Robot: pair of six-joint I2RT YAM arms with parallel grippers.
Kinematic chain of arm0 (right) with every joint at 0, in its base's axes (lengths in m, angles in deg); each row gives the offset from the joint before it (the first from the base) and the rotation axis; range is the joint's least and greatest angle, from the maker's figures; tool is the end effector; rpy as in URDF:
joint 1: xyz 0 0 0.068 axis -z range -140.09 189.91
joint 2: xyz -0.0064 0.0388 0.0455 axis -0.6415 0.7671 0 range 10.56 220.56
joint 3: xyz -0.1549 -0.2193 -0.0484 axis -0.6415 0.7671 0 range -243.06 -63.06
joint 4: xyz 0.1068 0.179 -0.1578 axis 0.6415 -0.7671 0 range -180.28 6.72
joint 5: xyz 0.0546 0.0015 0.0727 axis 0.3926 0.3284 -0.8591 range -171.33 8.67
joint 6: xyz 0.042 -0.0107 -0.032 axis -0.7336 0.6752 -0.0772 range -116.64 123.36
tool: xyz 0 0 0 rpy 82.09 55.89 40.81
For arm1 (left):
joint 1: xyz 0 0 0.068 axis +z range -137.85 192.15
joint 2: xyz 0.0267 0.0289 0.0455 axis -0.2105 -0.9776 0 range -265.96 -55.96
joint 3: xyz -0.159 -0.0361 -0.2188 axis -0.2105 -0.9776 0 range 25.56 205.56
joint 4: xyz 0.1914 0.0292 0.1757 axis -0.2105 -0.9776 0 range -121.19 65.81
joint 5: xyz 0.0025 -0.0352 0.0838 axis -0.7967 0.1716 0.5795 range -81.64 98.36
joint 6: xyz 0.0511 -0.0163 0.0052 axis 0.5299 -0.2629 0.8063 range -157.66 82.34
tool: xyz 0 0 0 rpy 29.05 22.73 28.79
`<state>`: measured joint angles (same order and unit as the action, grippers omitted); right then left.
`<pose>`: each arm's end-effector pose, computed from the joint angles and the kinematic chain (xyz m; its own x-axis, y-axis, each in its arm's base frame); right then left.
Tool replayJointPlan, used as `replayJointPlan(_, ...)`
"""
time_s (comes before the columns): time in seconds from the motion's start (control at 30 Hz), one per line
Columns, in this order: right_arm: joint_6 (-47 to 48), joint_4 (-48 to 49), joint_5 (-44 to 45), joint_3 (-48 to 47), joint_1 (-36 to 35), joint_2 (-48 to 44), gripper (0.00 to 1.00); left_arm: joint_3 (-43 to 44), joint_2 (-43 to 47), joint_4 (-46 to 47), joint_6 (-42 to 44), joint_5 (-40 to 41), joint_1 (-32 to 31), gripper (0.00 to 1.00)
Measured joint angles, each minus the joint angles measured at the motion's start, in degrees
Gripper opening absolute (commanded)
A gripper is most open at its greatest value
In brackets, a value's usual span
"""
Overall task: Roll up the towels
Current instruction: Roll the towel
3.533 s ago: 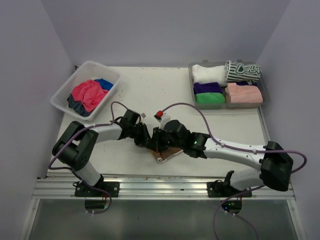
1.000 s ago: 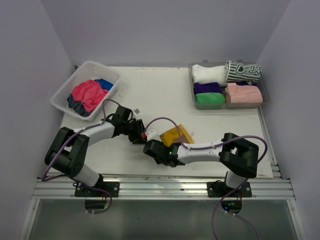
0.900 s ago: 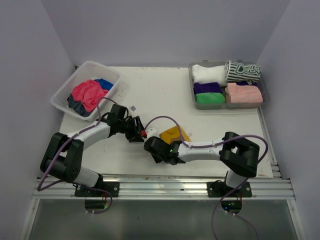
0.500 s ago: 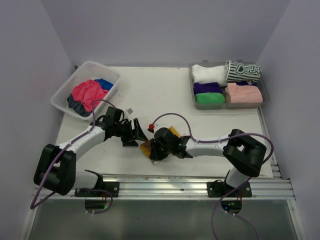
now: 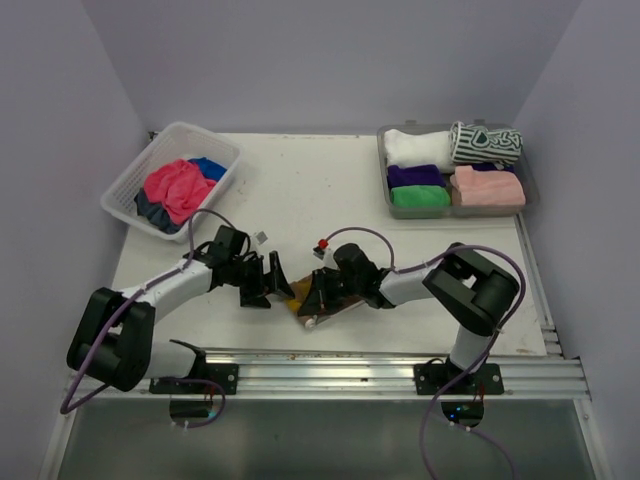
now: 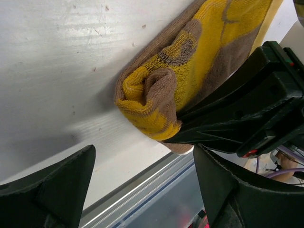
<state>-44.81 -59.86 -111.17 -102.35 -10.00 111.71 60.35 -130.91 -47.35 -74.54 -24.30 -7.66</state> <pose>0.1936 0.2574 0.1197 -0.9485 -0.1230 -0.2919 -0.3116 0.5280 0.7900 0.2043 -0.0939 0.1635 -0.9805 -0.1839 -0.0696 -0.0941 0.7496 -0.6552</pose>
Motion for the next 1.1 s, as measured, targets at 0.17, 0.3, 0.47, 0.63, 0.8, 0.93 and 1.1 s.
replayJointPlan(0.17,-4.5,7.3,-4.9,1.8,1.4,2.8,0.0,-1.3,-3.3,3.5,-2.1,0.6,-2.0,0.75)
replayJointPlan(0.3,-7.1,11.1,-7.6,2.6,2.3,4.6,0.0,-1.3,-6.7,7.3,-4.3,0.8,-3.3,0.61)
replayJointPlan(0.47,-7.3,10.7,-8.2,2.6,2.5,4.5,0.03,-0.5,-10.5,10.2,-7.0,0.9,-4.3,0.25)
replayJointPlan(0.63,-2.4,-4.9,-3.1,-1.5,1.9,-0.3,0.49,1.2,-12.0,10.2,-8.7,1.7,-5.5,0.0)
replayJointPlan(0.8,5.9,-24.7,11.5,-8.4,-1.0,-10.6,0.52,1.5,-12.0,9.3,-10.3,2.9,-5.6,0.0)
replayJointPlan(0.93,11.5,-38.2,27.6,-15.9,-8.7,-15.0,0.52,1.5,-11.4,7.8,-12.1,3.8,-5.7,0.0)
replayJointPlan(1.1,17.7,-48.3,45.8,-24.7,-22.3,-12.5,0.52,1.5,-9.7,5.8,-13.7,5.4,-5.7,0.0)
